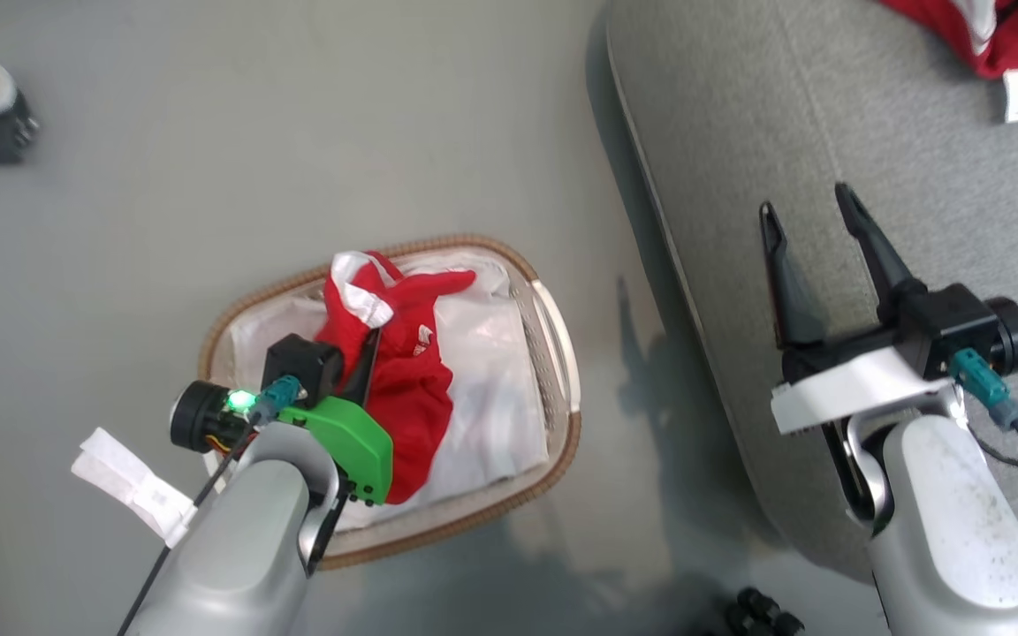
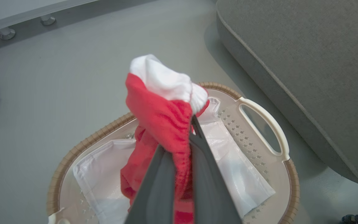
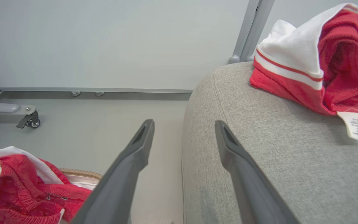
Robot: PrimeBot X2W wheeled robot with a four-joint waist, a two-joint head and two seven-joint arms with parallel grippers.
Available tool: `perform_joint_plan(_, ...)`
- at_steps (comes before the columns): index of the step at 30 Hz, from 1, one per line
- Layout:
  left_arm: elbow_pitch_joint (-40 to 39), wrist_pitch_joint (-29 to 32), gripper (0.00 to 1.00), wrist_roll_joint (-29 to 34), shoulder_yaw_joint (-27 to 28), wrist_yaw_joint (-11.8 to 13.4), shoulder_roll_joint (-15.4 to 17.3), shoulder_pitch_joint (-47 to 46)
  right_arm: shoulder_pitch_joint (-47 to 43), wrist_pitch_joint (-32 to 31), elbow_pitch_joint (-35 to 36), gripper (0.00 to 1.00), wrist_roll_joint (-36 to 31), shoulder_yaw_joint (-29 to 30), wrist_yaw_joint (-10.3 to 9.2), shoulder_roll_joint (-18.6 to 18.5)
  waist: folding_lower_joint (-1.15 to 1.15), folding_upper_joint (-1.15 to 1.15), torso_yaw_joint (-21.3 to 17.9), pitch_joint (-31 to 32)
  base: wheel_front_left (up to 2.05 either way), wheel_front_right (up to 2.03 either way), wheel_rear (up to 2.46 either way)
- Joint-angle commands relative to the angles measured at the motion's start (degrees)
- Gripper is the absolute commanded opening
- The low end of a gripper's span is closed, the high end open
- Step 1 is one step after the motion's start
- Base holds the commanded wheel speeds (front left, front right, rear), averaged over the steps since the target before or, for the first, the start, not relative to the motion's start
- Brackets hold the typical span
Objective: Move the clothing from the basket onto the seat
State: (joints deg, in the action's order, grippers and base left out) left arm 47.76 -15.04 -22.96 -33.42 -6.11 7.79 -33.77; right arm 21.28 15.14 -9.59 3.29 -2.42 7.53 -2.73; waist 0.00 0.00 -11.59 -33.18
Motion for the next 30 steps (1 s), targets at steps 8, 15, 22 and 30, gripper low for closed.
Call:
perform_joint_plan(8, -7.5, -0.2, 0.0, 2.7, -2.0, -1.2, 2.7, 2.5, -6.6, 0.0, -2.3, 1.0, -1.7, -0.2, -0.08, -0.3, 0.0, 0.0, 5.3, 20.3, 0.0, 0.0, 0.0)
perform_joint_plan(15, -12.1, 0.1, 0.0, 2.6, -4.5, -1.4, 5.2, -1.8, -9.9, 0.0, -3.4, 1.0, -2.4, -1.1, -0.08, -0.3, 0.0, 0.0, 5.9, 27.1, 0.0, 0.0, 0.0)
perform_joint_plan(22, -16.5, 2.0, 0.0, 1.3, -4.1, -1.5, 7.5, -8.5, -9.6, 0.0, -3.6, 1.0, -4.6, -3.3, -0.08, -0.3, 0.0, 0.0, 6.1, 30.6, 0.0, 0.0, 0.0)
perform_joint_plan(30, -19.5, 4.6, 0.0, 0.4, -4.2, -1.4, 9.2, -15.0, -7.4, 0.0, -4.2, 1.0, -5.7, -6.7, -0.08, -0.3, 0.0, 0.0, 6.0, 32.0, 0.0, 0.0, 0.0)
